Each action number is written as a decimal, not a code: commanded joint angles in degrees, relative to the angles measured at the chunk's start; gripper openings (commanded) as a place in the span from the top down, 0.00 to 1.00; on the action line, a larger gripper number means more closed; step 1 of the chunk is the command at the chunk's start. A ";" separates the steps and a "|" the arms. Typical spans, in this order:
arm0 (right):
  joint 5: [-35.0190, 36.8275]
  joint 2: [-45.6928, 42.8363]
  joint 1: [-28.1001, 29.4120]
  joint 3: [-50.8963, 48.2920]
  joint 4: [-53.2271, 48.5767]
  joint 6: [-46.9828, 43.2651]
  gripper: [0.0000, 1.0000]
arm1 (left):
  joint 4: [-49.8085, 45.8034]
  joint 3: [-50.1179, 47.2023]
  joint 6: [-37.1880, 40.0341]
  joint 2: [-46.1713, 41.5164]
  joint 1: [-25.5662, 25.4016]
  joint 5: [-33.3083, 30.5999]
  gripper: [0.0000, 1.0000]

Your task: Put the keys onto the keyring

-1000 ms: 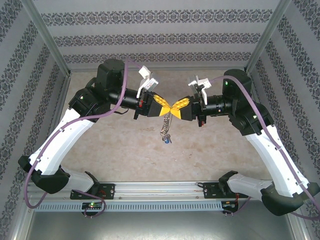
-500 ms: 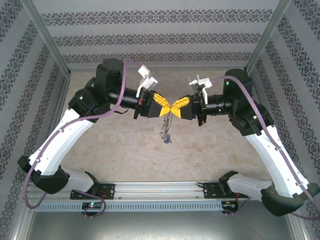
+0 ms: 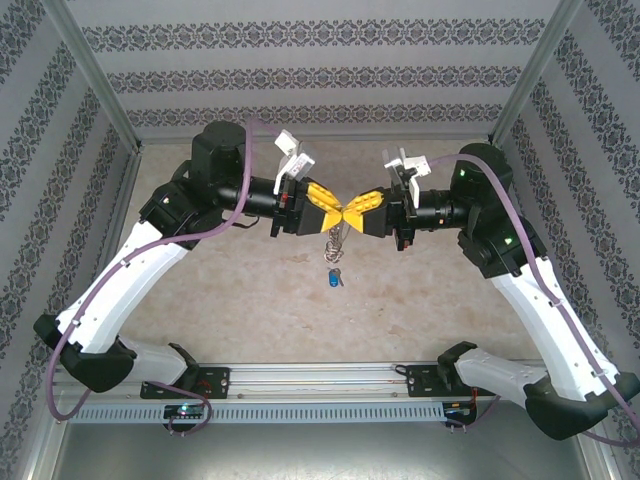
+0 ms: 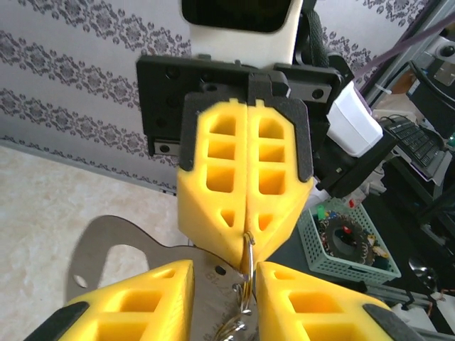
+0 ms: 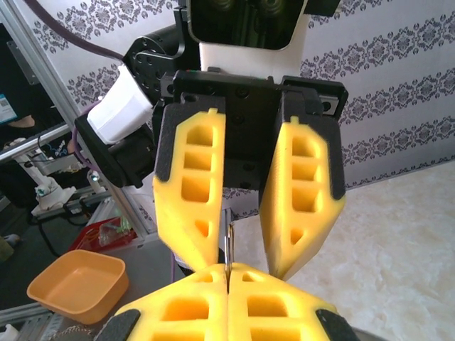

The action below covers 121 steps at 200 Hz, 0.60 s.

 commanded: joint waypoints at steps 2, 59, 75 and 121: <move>-1.38 -1.71 -0.19 -1.27 5.82 2.40 1.00 | 11.40 -2.34 -6.67 -2.04 2.84 1.49 0.73; 1.94 -2.53 0.02 -3.52 12.94 5.08 1.00 | 12.59 -0.19 -9.02 0.07 3.91 4.86 0.79; 2.33 -2.61 0.02 -3.74 13.78 5.27 1.00 | 13.37 -0.09 -9.57 0.22 3.97 5.40 0.79; 2.90 -2.27 -0.06 -4.46 15.70 6.13 1.00 | 13.33 -0.29 -9.59 0.06 3.96 5.40 0.73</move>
